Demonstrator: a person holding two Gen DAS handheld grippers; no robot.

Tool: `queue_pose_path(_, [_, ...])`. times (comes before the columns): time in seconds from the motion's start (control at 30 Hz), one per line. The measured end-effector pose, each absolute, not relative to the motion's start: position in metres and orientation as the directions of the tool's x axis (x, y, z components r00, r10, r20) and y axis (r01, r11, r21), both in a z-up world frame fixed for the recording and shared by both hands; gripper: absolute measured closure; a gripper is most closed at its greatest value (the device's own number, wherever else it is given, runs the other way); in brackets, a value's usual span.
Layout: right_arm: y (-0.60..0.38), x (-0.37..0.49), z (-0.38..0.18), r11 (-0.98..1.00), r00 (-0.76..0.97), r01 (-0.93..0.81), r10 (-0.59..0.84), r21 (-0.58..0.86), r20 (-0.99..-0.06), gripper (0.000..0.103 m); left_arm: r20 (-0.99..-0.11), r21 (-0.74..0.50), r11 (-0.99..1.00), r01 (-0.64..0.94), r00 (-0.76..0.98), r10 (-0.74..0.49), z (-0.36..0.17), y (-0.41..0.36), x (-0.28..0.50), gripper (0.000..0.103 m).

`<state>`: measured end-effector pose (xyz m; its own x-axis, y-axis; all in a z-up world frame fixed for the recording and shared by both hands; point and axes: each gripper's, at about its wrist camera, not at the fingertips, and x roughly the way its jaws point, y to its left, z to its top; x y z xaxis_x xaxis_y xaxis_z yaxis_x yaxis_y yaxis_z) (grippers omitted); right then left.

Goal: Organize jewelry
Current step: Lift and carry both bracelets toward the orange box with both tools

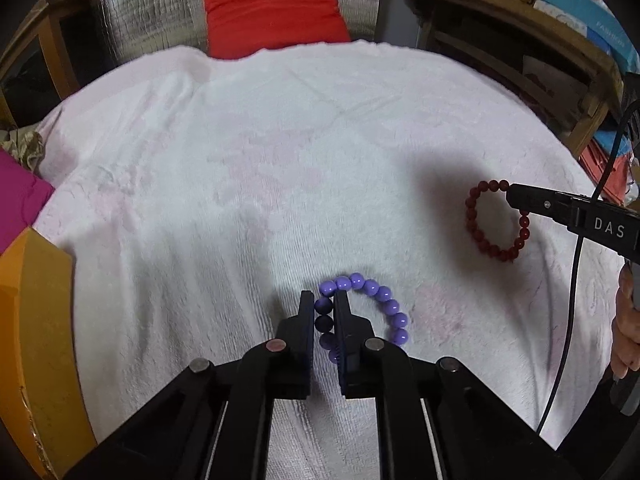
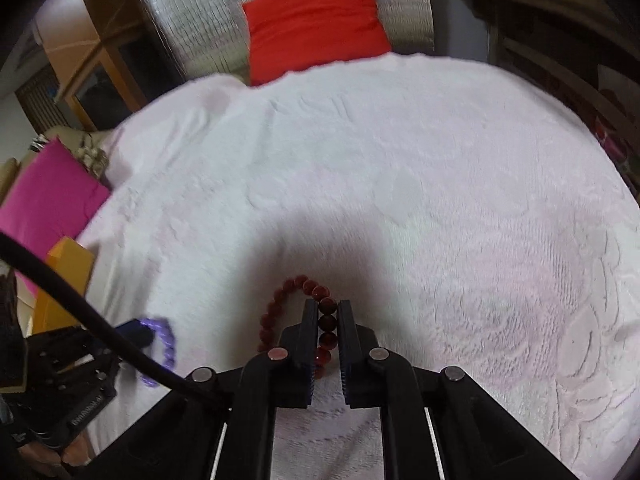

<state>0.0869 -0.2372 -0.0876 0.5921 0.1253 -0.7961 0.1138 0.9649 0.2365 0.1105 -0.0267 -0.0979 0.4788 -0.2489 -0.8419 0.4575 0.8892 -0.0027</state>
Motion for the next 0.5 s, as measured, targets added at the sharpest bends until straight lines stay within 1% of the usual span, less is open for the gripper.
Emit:
queue_pose_path(0.27, [-0.242, 0.075, -0.058, 0.949, 0.703, 0.087, 0.156, 0.302, -0.694, 0.093, -0.794, 0.008, 0.895, 0.447, 0.546, -0.265, -0.071, -0.025, 0.101, 0.093])
queue_pose_path(0.5, [-0.233, 0.070, -0.050, 0.951, 0.716, 0.052, 0.176, 0.304, -0.676, 0.093, -0.775, 0.025, 0.915, 0.403, 0.586, -0.237, -0.059, -0.021, 0.100, 0.093])
